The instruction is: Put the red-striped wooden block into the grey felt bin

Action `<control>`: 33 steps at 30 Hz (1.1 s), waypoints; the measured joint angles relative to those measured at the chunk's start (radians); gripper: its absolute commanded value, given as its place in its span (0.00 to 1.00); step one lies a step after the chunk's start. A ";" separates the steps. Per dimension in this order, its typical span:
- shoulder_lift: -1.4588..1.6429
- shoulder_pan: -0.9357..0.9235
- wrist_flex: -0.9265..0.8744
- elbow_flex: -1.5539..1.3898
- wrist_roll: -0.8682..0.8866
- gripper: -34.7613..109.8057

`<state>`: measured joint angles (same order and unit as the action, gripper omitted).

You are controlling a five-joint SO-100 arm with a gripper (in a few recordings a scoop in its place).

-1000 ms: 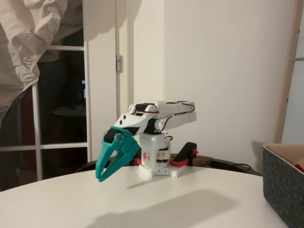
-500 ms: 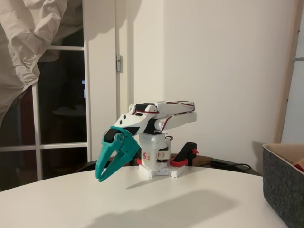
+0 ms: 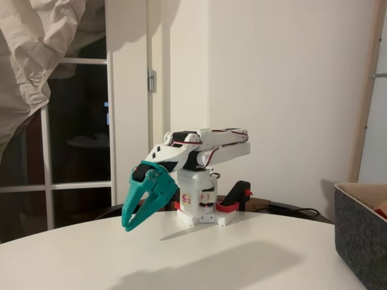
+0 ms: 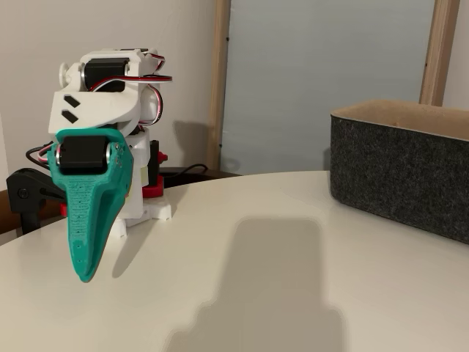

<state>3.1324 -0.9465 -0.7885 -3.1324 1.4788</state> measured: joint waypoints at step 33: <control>0.000 0.049 0.000 0.000 -0.018 0.24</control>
<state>3.1324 -0.8974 -0.7885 -3.1324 1.4603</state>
